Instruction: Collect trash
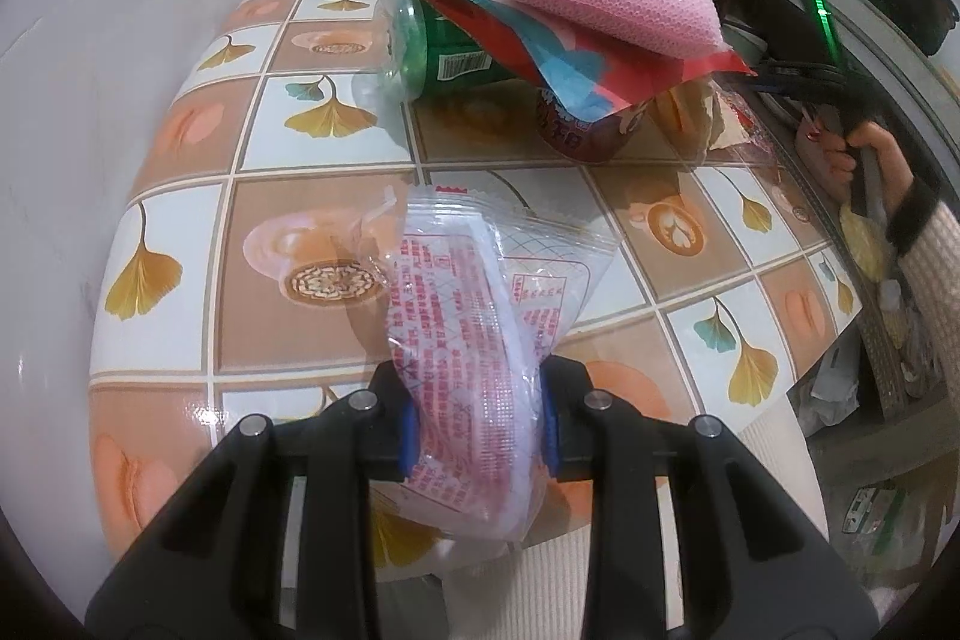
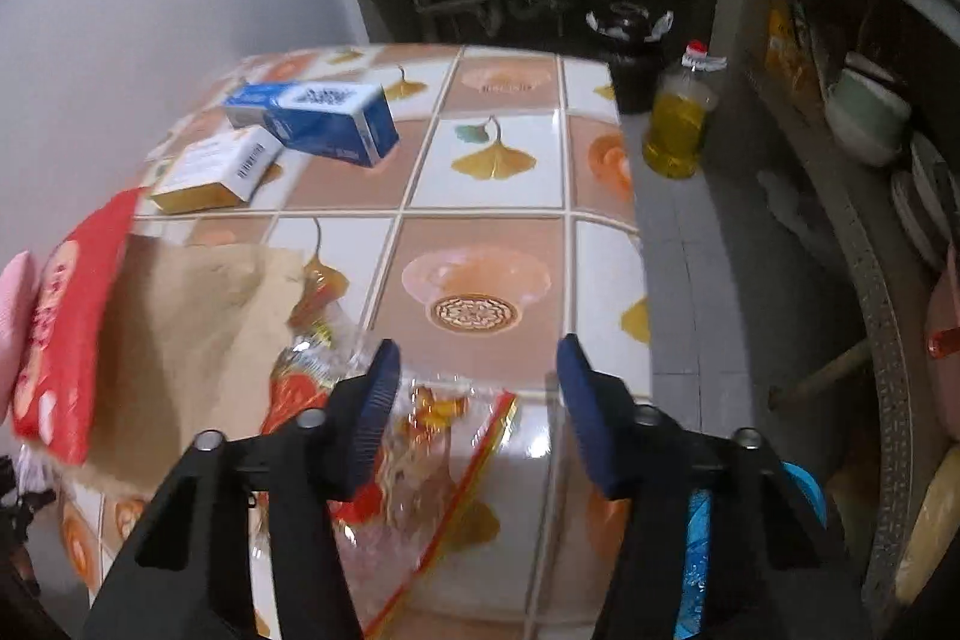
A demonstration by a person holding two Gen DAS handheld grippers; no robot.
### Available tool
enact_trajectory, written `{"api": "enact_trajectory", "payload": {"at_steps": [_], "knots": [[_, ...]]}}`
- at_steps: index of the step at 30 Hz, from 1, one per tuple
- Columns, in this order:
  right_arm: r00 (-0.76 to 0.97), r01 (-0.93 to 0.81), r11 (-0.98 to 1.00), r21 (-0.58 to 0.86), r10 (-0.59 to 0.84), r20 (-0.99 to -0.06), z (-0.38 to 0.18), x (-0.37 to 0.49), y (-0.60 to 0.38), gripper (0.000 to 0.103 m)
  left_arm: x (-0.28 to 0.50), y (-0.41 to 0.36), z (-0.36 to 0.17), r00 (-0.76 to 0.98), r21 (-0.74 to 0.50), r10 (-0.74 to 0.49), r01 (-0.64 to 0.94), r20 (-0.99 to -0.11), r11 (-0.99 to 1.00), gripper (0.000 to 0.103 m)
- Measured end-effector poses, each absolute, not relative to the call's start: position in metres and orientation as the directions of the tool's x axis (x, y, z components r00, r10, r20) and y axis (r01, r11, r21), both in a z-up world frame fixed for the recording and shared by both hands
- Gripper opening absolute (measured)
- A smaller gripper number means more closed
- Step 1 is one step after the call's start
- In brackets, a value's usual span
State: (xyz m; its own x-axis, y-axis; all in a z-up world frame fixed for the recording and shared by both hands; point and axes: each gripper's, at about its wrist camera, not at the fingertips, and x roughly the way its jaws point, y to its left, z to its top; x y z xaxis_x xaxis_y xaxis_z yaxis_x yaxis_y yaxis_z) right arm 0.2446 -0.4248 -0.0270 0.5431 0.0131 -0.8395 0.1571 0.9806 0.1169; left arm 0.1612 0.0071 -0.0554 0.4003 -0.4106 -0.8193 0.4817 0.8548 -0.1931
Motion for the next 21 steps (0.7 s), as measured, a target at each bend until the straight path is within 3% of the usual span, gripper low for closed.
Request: {"api": "enact_trajectory", "payload": {"at_steps": [3,9,21], "knots": [[0.466,0.164,0.984,0.074,-0.011,-0.885,-0.045,0.254,-0.416,0.027,0.161,0.008,-0.057,0.400,-0.192,-0.406,0.477,-0.822,0.858,0.028],[0.415,0.186,0.982,0.025,-0.055,-0.908,-0.048,0.227,-0.405,0.014,0.160,0.007,-0.058,0.398,-0.191,-0.402,0.473,-0.825,0.860,0.028],[0.379,0.233,0.967,0.104,0.007,-0.925,-0.047,0.129,-0.373,0.011,0.156,0.009,-0.055,0.407,-0.204,-0.408,0.457,-0.817,0.866,0.028]]}}
